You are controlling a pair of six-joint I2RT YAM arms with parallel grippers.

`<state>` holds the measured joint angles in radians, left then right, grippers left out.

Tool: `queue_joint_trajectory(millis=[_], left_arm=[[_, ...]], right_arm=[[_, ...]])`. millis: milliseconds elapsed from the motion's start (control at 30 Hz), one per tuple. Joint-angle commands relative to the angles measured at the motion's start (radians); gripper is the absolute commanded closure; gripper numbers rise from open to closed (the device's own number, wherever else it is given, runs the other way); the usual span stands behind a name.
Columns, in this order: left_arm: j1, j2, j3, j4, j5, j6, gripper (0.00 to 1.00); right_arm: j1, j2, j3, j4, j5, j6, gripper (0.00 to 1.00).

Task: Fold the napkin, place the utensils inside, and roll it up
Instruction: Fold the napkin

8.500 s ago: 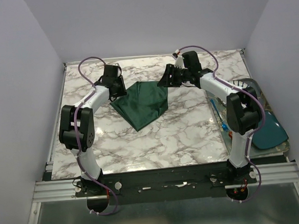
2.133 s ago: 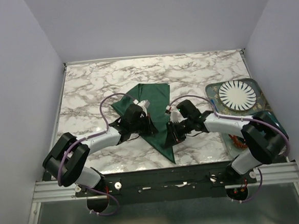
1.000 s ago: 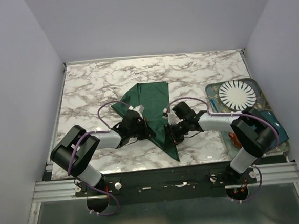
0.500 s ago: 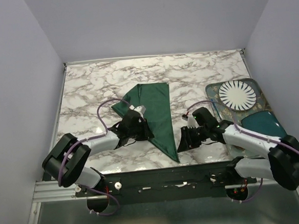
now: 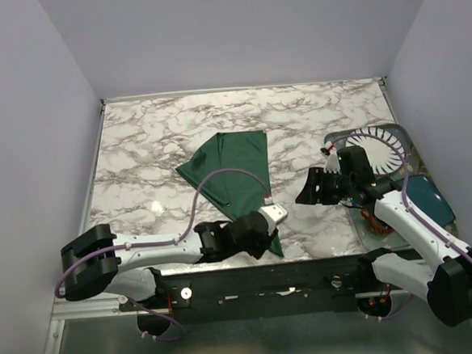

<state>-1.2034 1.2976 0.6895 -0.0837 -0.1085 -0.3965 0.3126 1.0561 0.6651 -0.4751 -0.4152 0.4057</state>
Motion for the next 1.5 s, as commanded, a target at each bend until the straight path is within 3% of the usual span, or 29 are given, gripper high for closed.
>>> queue_joint_trajectory(millis=[0,267,533,1067,1367,1467], left_arm=[[-0.189,0.126,0.06,-0.096,-0.261,0.186,0.52],[-0.321,0.305,0.122,-0.05,-0.37,0.266,0.51],[-0.334,0.338,0.137,0.015,-0.448,0.304,0.5],[-0.331,0.437,0.159,0.07,-0.356,0.341,0.47],[-0.321,0.466,0.148,0.133,-0.396,0.315,0.62],[-0.32,0.445,0.133,0.165,-0.416,0.305,0.9]], right_arm=[[-0.075,-0.053,0.034,-0.062,-0.002,-0.065,0.33],[-0.129,-0.09,0.031,-0.069,-0.07,-0.068,0.33],[-0.139,-0.09,0.034,-0.073,-0.085,-0.076,0.33],[-0.152,-0.102,0.034,-0.072,-0.102,-0.081,0.33],[-0.153,-0.108,0.031,-0.073,-0.112,-0.082,0.33],[-0.153,-0.104,0.028,-0.069,-0.112,-0.087,0.33]])
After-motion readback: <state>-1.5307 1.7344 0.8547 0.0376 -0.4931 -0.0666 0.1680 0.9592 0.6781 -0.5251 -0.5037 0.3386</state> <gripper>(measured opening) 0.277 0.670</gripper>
